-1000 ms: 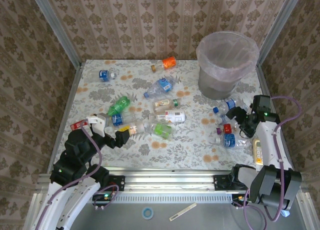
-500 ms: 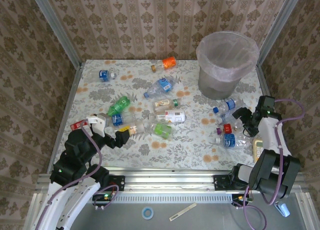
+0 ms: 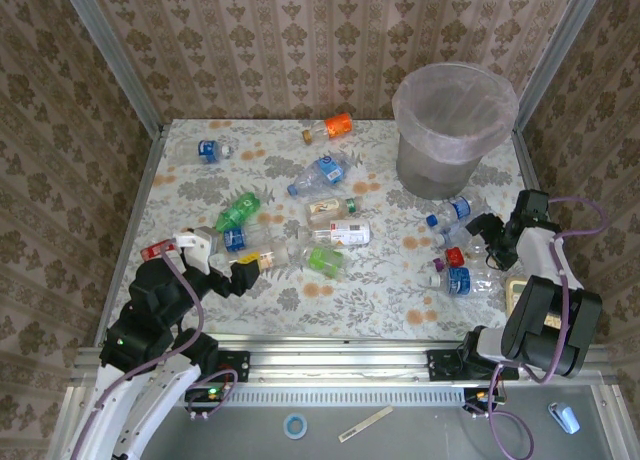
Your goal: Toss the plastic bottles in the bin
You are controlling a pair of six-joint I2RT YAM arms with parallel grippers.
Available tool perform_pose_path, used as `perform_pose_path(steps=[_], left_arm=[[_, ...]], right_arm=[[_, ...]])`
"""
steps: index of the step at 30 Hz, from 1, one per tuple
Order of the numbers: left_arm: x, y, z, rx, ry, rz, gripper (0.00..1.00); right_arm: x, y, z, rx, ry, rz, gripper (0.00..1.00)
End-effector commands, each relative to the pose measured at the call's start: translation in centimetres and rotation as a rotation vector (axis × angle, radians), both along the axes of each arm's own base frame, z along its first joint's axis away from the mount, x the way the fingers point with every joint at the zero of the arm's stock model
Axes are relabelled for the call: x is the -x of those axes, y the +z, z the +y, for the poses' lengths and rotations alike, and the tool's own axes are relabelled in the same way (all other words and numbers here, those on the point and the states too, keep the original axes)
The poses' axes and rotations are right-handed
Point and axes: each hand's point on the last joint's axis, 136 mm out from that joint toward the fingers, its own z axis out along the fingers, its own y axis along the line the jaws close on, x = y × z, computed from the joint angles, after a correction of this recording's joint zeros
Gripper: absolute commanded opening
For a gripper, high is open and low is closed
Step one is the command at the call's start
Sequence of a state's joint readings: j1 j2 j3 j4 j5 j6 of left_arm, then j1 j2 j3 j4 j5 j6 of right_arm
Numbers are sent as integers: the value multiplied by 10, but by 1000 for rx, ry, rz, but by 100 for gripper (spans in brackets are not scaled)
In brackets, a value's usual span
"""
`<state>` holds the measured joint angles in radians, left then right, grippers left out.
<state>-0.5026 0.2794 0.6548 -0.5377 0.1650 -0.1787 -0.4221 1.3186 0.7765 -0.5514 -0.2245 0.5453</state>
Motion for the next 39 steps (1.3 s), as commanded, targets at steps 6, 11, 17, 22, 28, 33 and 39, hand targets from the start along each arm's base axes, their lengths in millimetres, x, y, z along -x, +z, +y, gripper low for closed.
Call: perform_pose_path(steps=[6, 11, 17, 22, 28, 33, 39], left_arm=[[3, 11, 1, 6, -12, -41, 100], [4, 12, 1, 6, -12, -42, 100], [3, 12, 1, 6, -12, -42, 100], [3, 11, 1, 6, -12, -41, 100], [3, 11, 1, 5, -9, -41, 100], [2, 10, 1, 3, -9, -38, 100], [2, 10, 1, 3, -7, -38, 100]], right_arm=[[3, -18, 6, -31, 32, 13, 85], [7, -27, 7, -37, 37, 35, 86], [8, -33, 8, -41, 37, 39, 88], [6, -40, 10, -62, 39, 43, 88], [5, -41, 12, -70, 39, 38, 85], [5, -39, 12, -72, 39, 34, 80], [3, -24, 14, -67, 38, -9, 75]])
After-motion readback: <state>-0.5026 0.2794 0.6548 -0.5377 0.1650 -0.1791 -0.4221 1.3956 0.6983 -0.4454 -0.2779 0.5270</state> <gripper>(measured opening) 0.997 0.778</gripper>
